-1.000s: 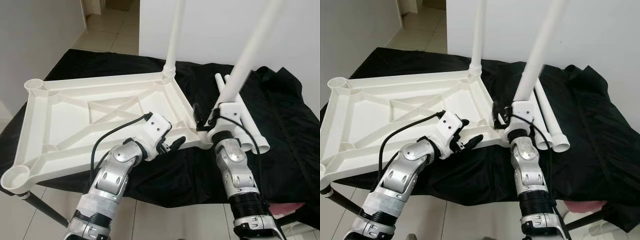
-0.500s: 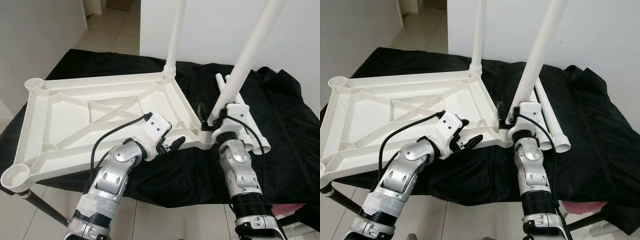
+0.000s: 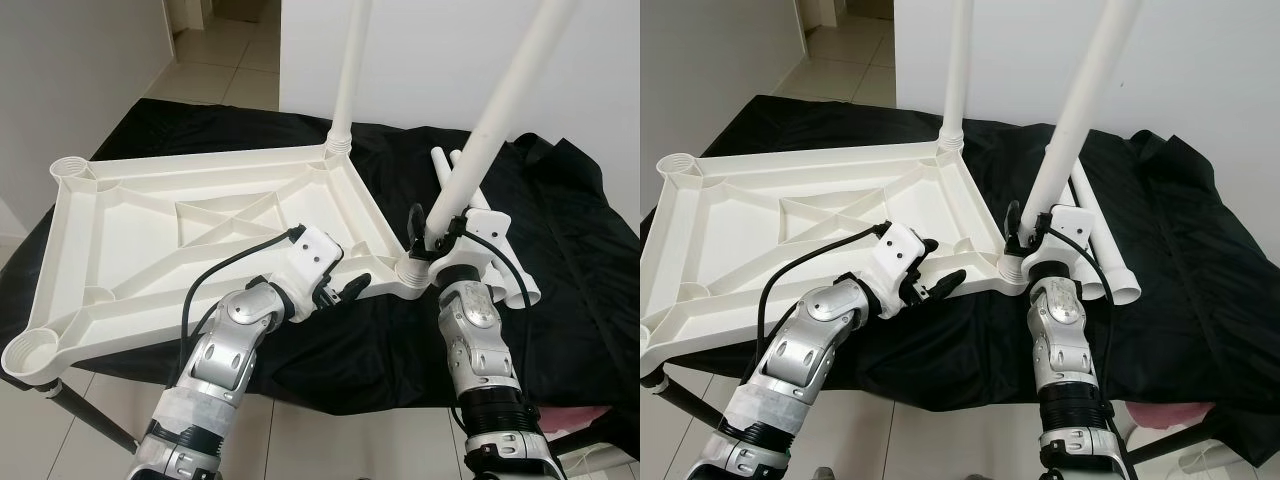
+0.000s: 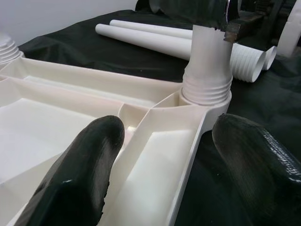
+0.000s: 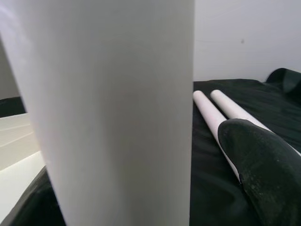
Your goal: Building children table
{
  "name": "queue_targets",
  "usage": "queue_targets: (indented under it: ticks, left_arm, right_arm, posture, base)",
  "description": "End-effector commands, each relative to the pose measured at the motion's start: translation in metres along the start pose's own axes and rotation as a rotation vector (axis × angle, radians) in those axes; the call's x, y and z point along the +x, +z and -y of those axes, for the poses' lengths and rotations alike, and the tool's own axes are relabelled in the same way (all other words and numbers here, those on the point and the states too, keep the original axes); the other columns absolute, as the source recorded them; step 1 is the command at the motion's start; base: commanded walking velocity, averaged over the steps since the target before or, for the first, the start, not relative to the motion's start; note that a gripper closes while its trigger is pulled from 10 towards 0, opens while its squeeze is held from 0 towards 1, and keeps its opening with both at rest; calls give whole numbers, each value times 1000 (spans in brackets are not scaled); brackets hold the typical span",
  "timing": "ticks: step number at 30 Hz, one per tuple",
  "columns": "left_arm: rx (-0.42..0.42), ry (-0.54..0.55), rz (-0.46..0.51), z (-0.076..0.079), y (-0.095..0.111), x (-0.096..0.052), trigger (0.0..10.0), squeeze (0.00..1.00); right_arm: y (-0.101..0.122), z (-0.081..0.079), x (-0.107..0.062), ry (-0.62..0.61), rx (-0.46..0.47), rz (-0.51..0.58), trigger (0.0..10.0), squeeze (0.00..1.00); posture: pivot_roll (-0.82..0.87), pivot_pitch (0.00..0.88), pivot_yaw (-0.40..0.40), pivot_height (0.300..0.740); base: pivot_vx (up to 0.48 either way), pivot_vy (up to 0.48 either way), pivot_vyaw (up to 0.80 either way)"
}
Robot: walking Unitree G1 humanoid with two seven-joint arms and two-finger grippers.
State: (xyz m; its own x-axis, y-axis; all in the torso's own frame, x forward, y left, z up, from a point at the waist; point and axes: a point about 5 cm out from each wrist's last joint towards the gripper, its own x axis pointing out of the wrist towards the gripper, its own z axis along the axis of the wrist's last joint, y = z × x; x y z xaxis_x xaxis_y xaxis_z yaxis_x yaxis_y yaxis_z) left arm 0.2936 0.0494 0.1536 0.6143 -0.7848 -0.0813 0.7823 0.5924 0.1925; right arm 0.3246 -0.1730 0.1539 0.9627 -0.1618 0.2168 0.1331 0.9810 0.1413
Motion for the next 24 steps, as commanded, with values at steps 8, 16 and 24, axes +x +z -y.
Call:
queue_targets:
  ticks: [8, 16, 24]
  left_arm:
    - [9, 80, -4, -4, 2, 2, 10000, 0]
    - [15, 83, -6, -4, 2, 3, 10000, 0]
    - [12, 90, -5, -4, 2, 3, 10000, 0]
  right_arm:
    - [-6, 15, 2, -94, -13, -29, 10000, 0]
    - [-13, -27, -3, 215, -46, -65, 10000, 0]
    - [-12, -28, -1, 244, -54, -64, 10000, 0]
  posture:
    - [15, 0, -68, 740]
    - [17, 0, -73, 740]
    - [19, 0, -76, 740]
  base:
    - [0, 0, 0]
    - [0, 0, 0]
    - [0, 0, 0]
